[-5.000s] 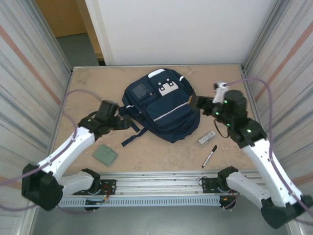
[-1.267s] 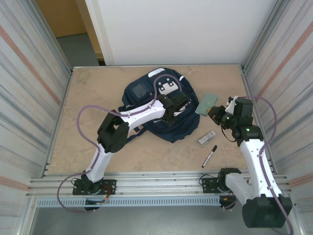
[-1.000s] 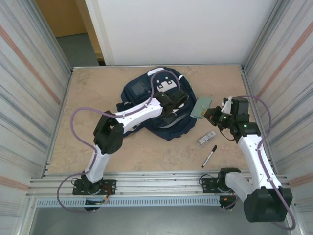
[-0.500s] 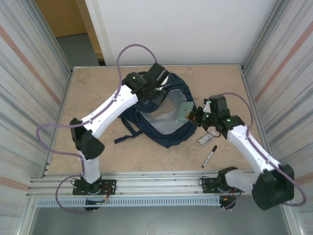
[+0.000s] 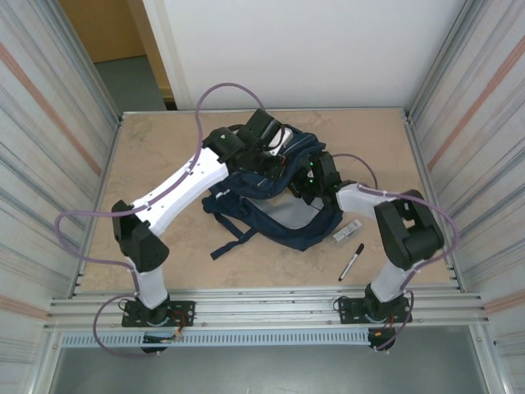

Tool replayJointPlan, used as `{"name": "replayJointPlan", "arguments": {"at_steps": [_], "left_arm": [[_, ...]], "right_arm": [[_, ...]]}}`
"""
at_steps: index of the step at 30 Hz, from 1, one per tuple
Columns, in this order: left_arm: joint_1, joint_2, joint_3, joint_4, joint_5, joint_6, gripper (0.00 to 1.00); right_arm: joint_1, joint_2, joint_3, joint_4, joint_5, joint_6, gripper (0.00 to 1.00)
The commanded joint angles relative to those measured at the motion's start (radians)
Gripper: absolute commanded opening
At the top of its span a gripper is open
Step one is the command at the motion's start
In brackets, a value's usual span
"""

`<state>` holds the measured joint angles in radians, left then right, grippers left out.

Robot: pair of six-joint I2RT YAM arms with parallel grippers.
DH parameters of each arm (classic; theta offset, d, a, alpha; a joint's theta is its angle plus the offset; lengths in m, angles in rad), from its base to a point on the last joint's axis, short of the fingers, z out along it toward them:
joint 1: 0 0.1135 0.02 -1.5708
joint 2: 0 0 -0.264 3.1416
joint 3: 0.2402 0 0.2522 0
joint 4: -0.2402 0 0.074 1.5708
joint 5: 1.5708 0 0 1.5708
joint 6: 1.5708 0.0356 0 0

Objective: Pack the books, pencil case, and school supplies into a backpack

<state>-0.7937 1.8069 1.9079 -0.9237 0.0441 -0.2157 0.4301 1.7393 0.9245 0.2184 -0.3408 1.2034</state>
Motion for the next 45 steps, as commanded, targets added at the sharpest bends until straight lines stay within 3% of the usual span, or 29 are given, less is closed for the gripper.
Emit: {"name": "replayJointPlan", "arguments": {"at_steps": [1,8,9,11,18,25,30,34,39,43,45], "left_arm": [[-0.006,-0.11,-0.021,0.215,0.112,-0.015,0.0],[0.008,-0.09,-0.016,0.203,0.158,-0.006,0.0],[0.016,-0.095,-0.024,0.205,0.16,-0.008,0.0],[0.039,-0.111,-0.054,0.215,0.161,-0.027,0.0],[0.094,-0.158,-0.181,0.295,0.155,-0.067,0.0],[0.08,-0.114,-0.179,0.258,0.072,-0.027,0.0],[0.077,-0.055,-0.157,0.247,0.118,-0.006,0.0],[0.076,-0.01,-0.159,0.245,0.187,-0.011,0.01],[0.059,0.038,-0.198,0.281,0.289,-0.015,0.31],[0.085,-0.004,-0.294,0.326,0.316,-0.076,0.54],[0.114,-0.059,-0.377,0.354,0.286,-0.122,0.57]], "right_arm": [[-0.016,0.117,0.092,0.214,-0.016,0.087,0.0],[0.014,0.285,0.251,0.233,-0.189,0.071,0.01],[0.018,0.276,0.243,0.23,-0.191,0.068,0.05],[0.02,0.243,0.218,0.191,-0.176,0.056,0.26],[0.014,0.094,0.118,0.047,-0.152,0.012,0.44],[-0.035,-0.152,-0.057,-0.04,-0.159,-0.068,0.47],[-0.098,-0.398,-0.123,-0.292,-0.081,-0.239,0.51],[-0.207,-0.668,-0.212,-0.49,-0.019,-0.366,0.53],[-0.262,-0.932,-0.234,-0.696,0.055,-0.577,0.56],[-0.18,-0.98,-0.221,-0.726,0.044,-0.69,0.57],[-0.115,-0.973,-0.214,-0.721,0.079,-0.712,0.57]]}}
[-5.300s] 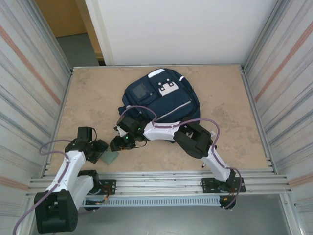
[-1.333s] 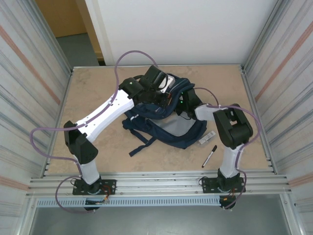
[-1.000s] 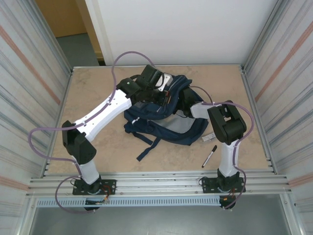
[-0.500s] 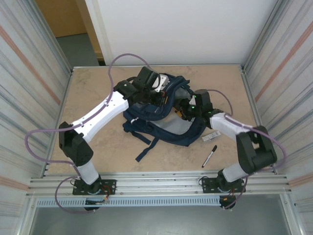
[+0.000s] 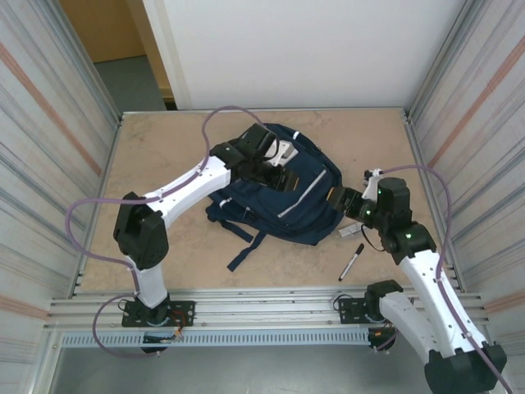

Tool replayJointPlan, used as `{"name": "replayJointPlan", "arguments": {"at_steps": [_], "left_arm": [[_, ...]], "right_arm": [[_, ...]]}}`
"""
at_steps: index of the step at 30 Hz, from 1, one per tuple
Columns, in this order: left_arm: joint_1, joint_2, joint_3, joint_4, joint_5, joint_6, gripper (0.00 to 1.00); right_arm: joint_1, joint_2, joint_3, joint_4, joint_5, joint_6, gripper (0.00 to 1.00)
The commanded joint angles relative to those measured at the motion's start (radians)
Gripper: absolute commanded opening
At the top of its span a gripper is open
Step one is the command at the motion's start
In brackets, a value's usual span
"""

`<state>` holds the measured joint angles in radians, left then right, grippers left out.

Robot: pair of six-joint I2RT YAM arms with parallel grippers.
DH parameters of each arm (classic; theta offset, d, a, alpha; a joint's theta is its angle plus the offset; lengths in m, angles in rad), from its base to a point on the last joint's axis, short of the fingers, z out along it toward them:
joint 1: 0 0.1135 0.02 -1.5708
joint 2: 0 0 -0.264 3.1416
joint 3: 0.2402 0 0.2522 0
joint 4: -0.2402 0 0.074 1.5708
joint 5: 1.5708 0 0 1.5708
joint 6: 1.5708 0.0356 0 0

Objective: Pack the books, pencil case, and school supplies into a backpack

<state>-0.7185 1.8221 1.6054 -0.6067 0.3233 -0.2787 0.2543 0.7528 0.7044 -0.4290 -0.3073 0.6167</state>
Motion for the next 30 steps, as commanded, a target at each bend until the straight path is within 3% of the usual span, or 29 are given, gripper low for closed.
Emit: {"name": "replayJointPlan", "arguments": {"at_steps": [1,6,9,18,24,30], "left_arm": [[0.057,-0.109,-0.125,0.044,-0.023,-0.091,0.57],[0.135,-0.247,-0.354,0.155,-0.112,-0.266,0.53],[0.152,-0.249,-0.419,0.19,-0.113,-0.328,0.53],[0.158,-0.153,-0.482,0.23,-0.122,-0.42,0.52],[0.139,-0.104,-0.475,0.234,-0.208,-0.491,0.58],[0.127,-0.028,-0.448,0.245,-0.241,-0.613,0.53]], "right_arm": [[0.093,0.02,0.007,-0.062,0.064,-0.132,0.57],[0.216,0.116,-0.002,0.036,0.094,-0.138,0.57],[0.25,0.19,0.022,0.046,0.096,-0.117,0.57],[0.359,0.232,0.042,0.005,0.269,-0.134,0.58],[0.372,0.232,0.02,0.025,0.273,-0.107,0.58],[0.39,0.28,0.025,0.033,0.278,-0.104,0.58]]}}
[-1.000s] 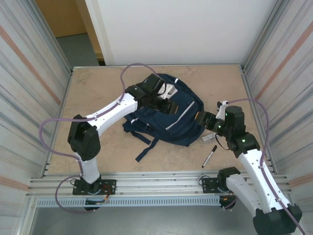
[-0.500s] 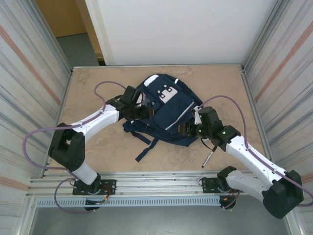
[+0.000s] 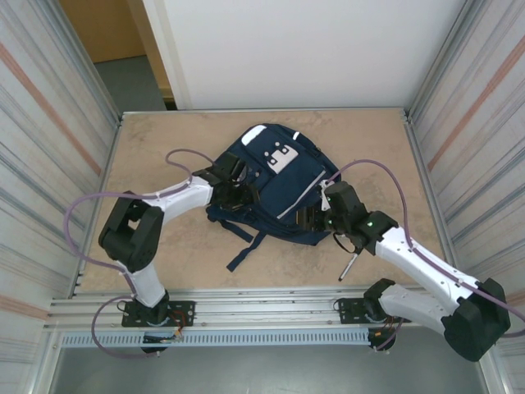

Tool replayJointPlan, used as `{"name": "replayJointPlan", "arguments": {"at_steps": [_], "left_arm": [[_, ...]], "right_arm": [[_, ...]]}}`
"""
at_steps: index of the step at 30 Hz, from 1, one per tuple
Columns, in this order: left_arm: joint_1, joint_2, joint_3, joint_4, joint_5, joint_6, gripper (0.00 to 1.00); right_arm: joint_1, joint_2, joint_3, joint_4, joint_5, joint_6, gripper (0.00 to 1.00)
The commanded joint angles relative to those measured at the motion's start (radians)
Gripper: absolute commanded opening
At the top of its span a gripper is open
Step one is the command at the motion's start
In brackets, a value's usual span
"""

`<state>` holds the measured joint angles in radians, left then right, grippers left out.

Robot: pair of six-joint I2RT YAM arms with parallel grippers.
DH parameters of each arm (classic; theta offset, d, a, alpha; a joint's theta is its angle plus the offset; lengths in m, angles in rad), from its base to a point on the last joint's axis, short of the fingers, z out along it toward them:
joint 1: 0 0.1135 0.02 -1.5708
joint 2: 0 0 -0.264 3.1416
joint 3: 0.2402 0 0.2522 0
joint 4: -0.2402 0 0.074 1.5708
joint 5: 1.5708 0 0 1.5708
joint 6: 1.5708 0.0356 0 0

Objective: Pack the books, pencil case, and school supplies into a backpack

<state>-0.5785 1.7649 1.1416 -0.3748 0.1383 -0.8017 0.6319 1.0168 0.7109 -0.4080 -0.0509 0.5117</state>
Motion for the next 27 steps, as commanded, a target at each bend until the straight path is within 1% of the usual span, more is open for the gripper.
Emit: {"name": "replayJointPlan", "arguments": {"at_steps": [1,4,5,8,11,15,16,18,20,21,22,25,26,27], "left_arm": [[-0.026,0.024,0.016,-0.001,-0.092,-0.111,0.54],[-0.061,0.001,0.013,-0.063,-0.201,-0.178,0.54],[-0.065,0.0,0.007,-0.077,-0.22,-0.209,0.54],[-0.063,0.023,0.002,-0.103,-0.214,-0.275,0.53],[-0.075,0.033,0.006,-0.146,-0.241,-0.315,0.53],[-0.144,-0.027,-0.015,-0.207,-0.398,-0.427,0.52],[-0.15,-0.03,-0.012,-0.22,-0.411,-0.443,0.5],[-0.143,-0.017,-0.002,-0.248,-0.404,-0.466,0.44],[-0.134,0.011,0.013,-0.265,-0.395,-0.468,0.4],[-0.128,0.023,0.018,-0.269,-0.386,-0.465,0.36],[-0.122,0.034,0.025,-0.266,-0.375,-0.46,0.29],[-0.11,0.046,0.037,-0.252,-0.368,-0.431,0.03],[-0.108,0.042,0.04,-0.252,-0.371,-0.424,0.0],[-0.108,0.032,0.044,-0.255,-0.375,-0.423,0.0]], "right_arm": [[0.016,0.021,0.022,0.009,0.026,-0.005,0.59],[0.024,0.035,0.036,-0.007,0.041,-0.02,0.59],[0.025,0.037,0.039,-0.009,0.044,-0.024,0.59],[0.025,0.044,0.042,-0.006,0.048,-0.034,0.59],[0.025,0.056,0.058,-0.015,0.042,-0.042,0.59],[0.029,0.072,0.084,-0.024,0.038,-0.045,0.59],[0.032,0.073,0.085,-0.022,0.039,-0.043,0.59],[0.04,0.076,0.084,-0.011,0.038,-0.039,0.59],[0.05,0.083,0.089,-0.008,0.037,-0.033,0.59],[0.055,0.088,0.093,-0.012,0.038,-0.03,0.59],[0.064,0.094,0.101,-0.02,0.042,-0.03,0.59],[0.09,0.101,0.113,-0.034,0.065,-0.03,0.59],[0.097,0.102,0.113,-0.036,0.072,-0.032,0.59],[0.102,0.103,0.114,-0.036,0.076,-0.03,0.59]]}}
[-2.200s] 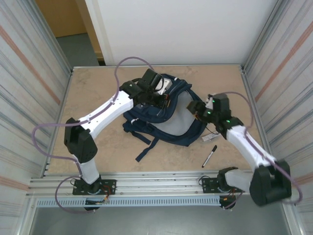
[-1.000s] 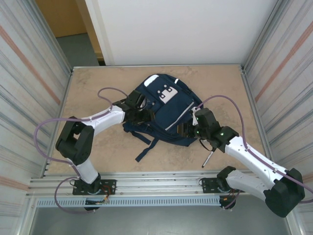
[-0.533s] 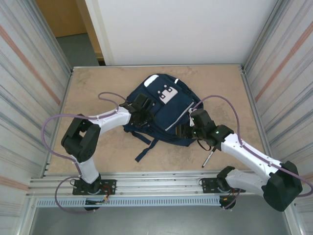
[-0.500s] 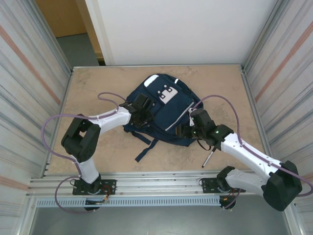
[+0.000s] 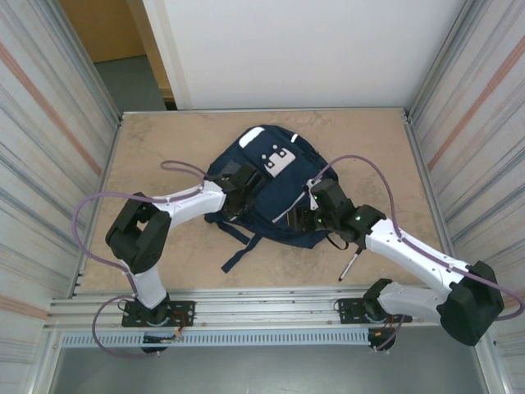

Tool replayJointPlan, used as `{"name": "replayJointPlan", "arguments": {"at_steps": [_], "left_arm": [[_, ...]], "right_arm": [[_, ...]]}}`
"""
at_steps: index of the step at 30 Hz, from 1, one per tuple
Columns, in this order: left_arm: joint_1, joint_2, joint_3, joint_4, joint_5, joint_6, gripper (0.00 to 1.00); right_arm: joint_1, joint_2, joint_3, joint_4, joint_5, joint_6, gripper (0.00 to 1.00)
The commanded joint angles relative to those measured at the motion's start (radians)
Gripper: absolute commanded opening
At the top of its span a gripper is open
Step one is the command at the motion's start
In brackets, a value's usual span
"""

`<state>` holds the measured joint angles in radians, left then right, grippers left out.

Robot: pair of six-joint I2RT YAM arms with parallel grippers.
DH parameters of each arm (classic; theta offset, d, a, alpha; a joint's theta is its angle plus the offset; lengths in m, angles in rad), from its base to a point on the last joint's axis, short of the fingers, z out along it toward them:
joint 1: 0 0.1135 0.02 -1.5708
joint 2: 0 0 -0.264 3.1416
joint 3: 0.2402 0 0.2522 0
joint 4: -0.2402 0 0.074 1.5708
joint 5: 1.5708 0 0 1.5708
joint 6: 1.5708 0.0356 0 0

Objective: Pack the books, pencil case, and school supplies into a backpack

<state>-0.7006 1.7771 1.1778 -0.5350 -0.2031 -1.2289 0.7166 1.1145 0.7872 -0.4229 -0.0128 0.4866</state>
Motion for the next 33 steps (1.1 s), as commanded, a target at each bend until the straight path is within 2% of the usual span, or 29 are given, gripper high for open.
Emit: {"name": "replayJointPlan", "arguments": {"at_steps": [1,5,11,16,18,20,22,24,27,30,33], "left_arm": [[0.013,0.004,0.009,-0.094,-0.031,0.004,0.0],[0.001,-0.079,-0.017,-0.034,0.017,-0.007,0.0],[-0.028,-0.194,-0.121,0.143,0.088,-0.047,0.0],[-0.04,-0.243,-0.151,0.196,0.087,-0.009,0.0],[-0.041,-0.262,-0.186,0.292,0.121,0.036,0.0],[-0.039,-0.274,-0.206,0.355,0.159,0.061,0.0],[-0.039,-0.284,-0.219,0.397,0.186,0.079,0.0],[-0.039,-0.295,-0.231,0.426,0.199,0.089,0.0],[-0.04,-0.313,-0.253,0.452,0.208,0.089,0.0],[-0.041,-0.338,-0.279,0.461,0.214,0.089,0.0],[-0.041,-0.36,-0.3,0.445,0.22,0.105,0.0]], "right_arm": [[0.022,0.007,0.038,-0.021,0.037,-0.001,0.59],[0.056,0.024,0.044,-0.002,-0.001,0.038,0.6],[0.077,0.122,0.051,0.121,-0.129,0.297,0.61],[0.066,0.263,0.15,0.094,-0.226,0.322,0.61],[0.021,0.321,0.172,0.077,-0.368,0.43,0.59],[-0.001,0.358,0.155,0.139,-0.495,0.555,0.55],[0.02,0.369,0.142,0.153,-0.451,0.651,0.51],[0.052,0.375,0.119,0.179,-0.39,0.787,0.51],[0.081,0.396,0.099,0.249,-0.376,0.948,0.49],[0.1,0.38,0.112,0.233,-0.222,0.988,0.44],[0.079,0.368,0.129,0.209,-0.128,0.971,0.41]]}}
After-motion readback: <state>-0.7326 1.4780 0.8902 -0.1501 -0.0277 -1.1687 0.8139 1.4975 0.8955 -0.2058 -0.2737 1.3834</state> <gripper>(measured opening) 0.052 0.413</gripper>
